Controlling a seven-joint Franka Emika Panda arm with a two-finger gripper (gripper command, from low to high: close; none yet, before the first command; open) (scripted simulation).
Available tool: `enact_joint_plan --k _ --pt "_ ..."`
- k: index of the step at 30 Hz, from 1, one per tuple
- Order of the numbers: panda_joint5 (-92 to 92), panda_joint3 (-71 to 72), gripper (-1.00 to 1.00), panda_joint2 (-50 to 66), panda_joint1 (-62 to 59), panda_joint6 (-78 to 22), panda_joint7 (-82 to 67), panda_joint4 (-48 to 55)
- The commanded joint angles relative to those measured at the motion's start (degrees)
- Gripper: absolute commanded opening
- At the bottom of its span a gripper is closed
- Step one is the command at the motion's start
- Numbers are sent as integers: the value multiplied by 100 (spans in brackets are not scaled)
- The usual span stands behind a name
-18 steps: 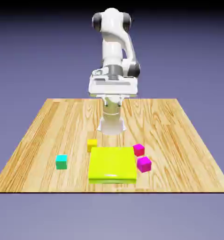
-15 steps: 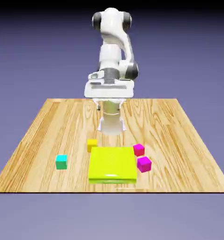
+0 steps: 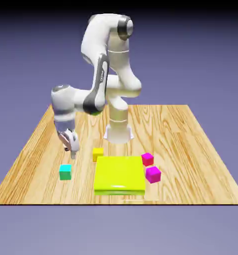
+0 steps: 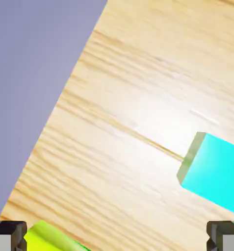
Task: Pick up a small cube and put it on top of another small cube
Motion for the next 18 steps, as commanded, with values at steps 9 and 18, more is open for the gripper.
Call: enact_joint_plan --k 9,18 --pt "757 235 0 1510 -590 294 152 372" --pt "51 -161 -100 428 -313 -523 235 107"
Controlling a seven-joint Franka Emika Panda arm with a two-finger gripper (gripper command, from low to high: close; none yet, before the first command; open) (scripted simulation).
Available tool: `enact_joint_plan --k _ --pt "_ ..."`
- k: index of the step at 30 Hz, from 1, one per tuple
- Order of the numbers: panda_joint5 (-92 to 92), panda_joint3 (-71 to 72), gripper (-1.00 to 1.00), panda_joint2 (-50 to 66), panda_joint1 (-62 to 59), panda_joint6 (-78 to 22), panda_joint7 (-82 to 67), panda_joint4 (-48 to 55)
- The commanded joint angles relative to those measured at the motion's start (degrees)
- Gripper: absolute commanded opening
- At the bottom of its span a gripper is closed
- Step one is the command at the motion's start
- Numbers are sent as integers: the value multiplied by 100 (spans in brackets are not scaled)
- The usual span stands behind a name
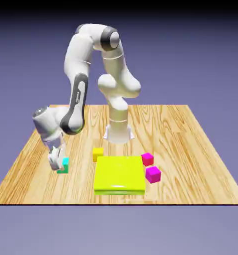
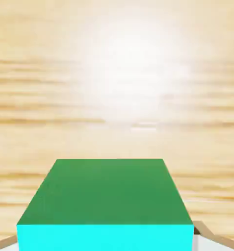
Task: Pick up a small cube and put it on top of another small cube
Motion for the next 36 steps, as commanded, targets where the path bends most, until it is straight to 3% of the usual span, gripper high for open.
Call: enact_joint_plan --k 1,18,27,28,36 --pt "-211 -56 -100 -208 119 -49 -216 -175" --pt "-3539 -961 -100 -3665 2079 -812 -3937 -3083" --pt "-3761 -1072 -100 -2020 1973 1046 -3846 -3300" --pt "-3761 -1072 100 -2019 1973 1047 -3846 -3300" --pt "-3565 -974 100 -3472 2067 -594 -3927 -3108"
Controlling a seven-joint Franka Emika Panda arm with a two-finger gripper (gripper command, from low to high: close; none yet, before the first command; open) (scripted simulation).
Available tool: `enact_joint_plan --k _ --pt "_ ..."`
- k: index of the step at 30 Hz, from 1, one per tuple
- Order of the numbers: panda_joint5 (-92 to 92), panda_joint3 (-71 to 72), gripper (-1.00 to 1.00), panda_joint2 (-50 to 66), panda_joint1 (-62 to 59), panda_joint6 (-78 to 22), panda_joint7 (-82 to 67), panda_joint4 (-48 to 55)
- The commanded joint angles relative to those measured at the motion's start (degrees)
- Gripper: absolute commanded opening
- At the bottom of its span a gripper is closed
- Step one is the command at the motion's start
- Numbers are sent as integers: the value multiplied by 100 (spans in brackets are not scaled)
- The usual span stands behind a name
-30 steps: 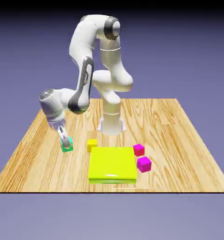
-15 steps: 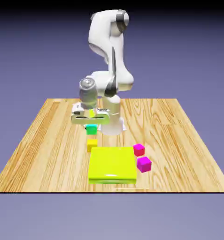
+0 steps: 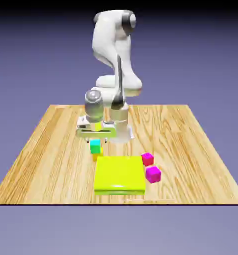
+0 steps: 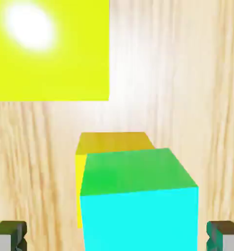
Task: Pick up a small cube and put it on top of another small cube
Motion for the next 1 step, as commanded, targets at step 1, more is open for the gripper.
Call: enact_joint_plan --k 1 --pt "26 13 100 -193 12 -218 -11 26"
